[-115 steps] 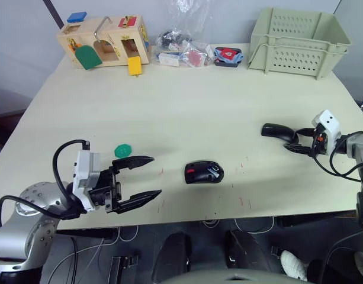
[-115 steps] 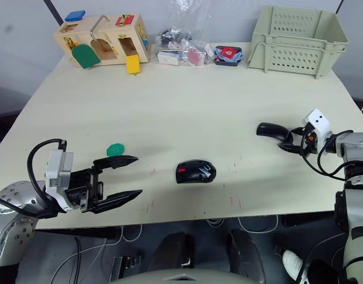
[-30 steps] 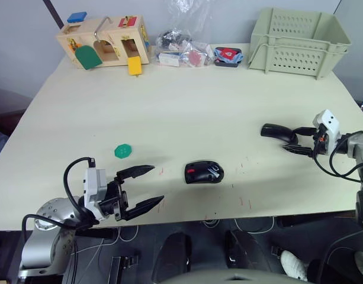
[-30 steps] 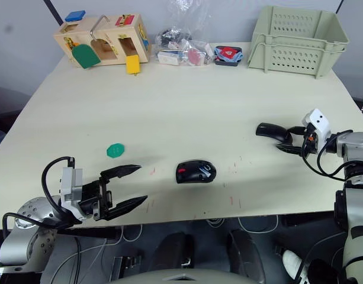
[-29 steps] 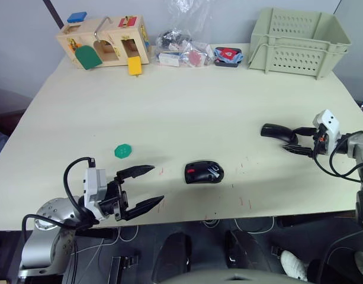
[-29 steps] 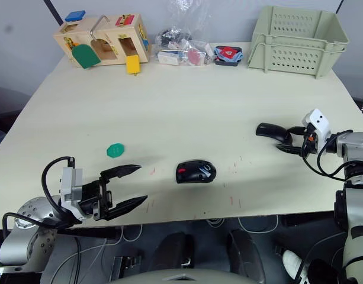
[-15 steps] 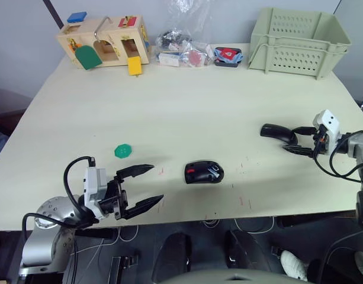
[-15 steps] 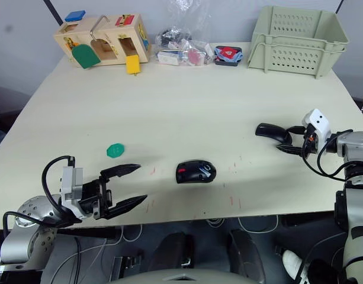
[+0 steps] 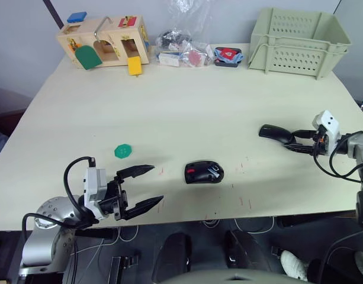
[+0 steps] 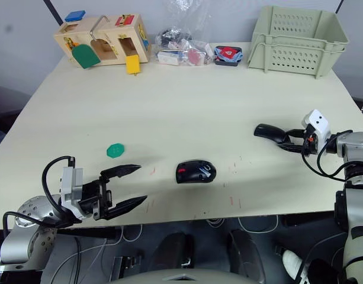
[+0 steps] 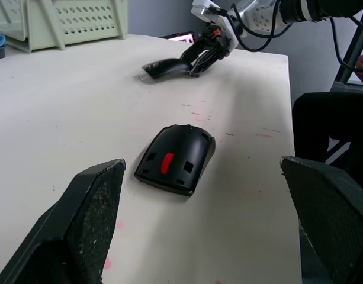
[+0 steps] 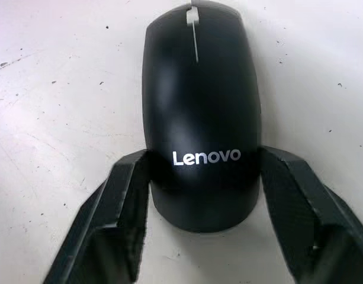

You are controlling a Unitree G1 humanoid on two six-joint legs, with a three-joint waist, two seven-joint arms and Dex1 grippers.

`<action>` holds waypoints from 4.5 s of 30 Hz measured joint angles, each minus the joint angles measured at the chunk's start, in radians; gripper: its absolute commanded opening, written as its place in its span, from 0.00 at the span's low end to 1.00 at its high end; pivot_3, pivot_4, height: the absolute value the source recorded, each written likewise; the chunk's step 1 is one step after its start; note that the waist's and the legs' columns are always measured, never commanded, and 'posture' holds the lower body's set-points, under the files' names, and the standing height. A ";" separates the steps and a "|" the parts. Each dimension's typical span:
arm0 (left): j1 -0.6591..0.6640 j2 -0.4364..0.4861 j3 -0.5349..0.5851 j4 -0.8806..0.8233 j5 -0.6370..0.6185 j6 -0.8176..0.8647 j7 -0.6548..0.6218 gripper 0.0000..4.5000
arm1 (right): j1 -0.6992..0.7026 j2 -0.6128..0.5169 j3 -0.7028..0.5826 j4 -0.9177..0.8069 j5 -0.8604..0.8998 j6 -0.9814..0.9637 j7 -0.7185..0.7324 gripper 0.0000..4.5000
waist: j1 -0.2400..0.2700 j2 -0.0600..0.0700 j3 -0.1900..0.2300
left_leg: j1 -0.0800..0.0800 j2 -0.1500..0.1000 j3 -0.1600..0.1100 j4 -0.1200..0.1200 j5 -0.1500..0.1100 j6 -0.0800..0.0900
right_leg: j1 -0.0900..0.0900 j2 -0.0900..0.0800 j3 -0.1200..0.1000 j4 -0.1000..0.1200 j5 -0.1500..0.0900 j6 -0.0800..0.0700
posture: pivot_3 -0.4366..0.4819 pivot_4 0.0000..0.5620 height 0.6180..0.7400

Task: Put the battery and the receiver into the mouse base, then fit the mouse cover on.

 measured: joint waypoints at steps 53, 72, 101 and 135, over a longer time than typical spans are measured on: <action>-0.118 0.090 -0.017 0.138 0.013 -0.008 -0.123 1.00 | 0.380 -0.078 0.128 -1.053 0.206 0.500 -0.034 0.99 | 0.005 -0.005 0.003 | -0.005 0.000 0.001 0.000 0.000 0.000 | -0.006 -0.001 -0.001 0.001 0.000 0.000 | 0.48 0.27 1.00; -0.113 0.094 -0.016 0.136 0.019 -0.008 -0.131 1.00 | 0.263 -0.013 0.149 -0.609 0.145 0.210 0.125 0.99 | 0.004 -0.004 0.003 | -0.004 0.000 0.001 0.000 0.000 0.000 | -0.006 0.000 0.000 0.001 0.000 0.000 | 0.48 0.27 1.00; -0.113 0.105 -0.016 0.137 0.019 -0.008 -0.132 1.00 | 0.247 0.015 0.151 -0.568 0.131 0.172 0.134 0.87 | 0.003 -0.004 0.003 | -0.004 0.000 0.001 0.000 0.000 0.000 | -0.006 0.000 0.000 0.001 0.000 0.000 | 0.48 0.27 1.00; -0.115 0.105 -0.016 0.139 0.019 -0.008 -0.137 1.00 | 0.262 0.006 0.150 -0.656 0.133 0.219 0.100 0.51 | 0.003 -0.004 0.003 | -0.004 0.000 0.001 0.000 0.000 0.000 | -0.006 0.000 0.000 0.001 0.000 0.000 | 0.48 0.27 1.00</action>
